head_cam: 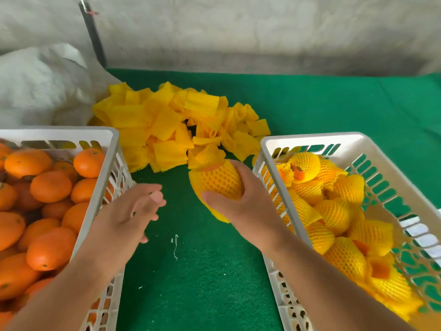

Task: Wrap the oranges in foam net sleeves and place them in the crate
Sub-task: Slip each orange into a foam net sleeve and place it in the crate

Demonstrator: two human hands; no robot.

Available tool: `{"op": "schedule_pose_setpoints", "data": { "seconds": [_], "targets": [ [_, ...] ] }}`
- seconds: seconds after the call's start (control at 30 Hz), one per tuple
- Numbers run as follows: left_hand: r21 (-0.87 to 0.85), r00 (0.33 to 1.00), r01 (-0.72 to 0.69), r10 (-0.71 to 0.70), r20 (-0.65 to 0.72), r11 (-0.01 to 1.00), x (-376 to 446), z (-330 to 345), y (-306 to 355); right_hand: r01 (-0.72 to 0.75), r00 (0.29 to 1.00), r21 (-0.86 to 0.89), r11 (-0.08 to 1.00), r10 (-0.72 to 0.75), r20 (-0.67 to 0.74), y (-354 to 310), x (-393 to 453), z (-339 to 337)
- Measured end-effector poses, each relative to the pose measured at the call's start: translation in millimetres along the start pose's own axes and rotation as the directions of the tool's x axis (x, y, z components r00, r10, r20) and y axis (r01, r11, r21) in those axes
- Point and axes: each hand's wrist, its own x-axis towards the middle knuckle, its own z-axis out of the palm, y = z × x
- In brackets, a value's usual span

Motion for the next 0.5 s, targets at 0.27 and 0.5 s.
{"op": "schedule_pose_setpoints", "data": {
  "seconds": [0.27,0.5],
  "targets": [
    [0.485,0.998,0.029,0.005,-0.070,0.874,3.1,6.0,-18.9,-0.150,0.903,-0.207,0.967,0.049,-0.427,11.0,9.4,-114.8],
    [0.573,1.000,0.002,-0.002,-0.001,0.819,3.6,13.7,-10.0,-0.418,0.846,-0.376,0.827,0.205,-0.492,71.7,-22.0,-179.5]
  ]
}}
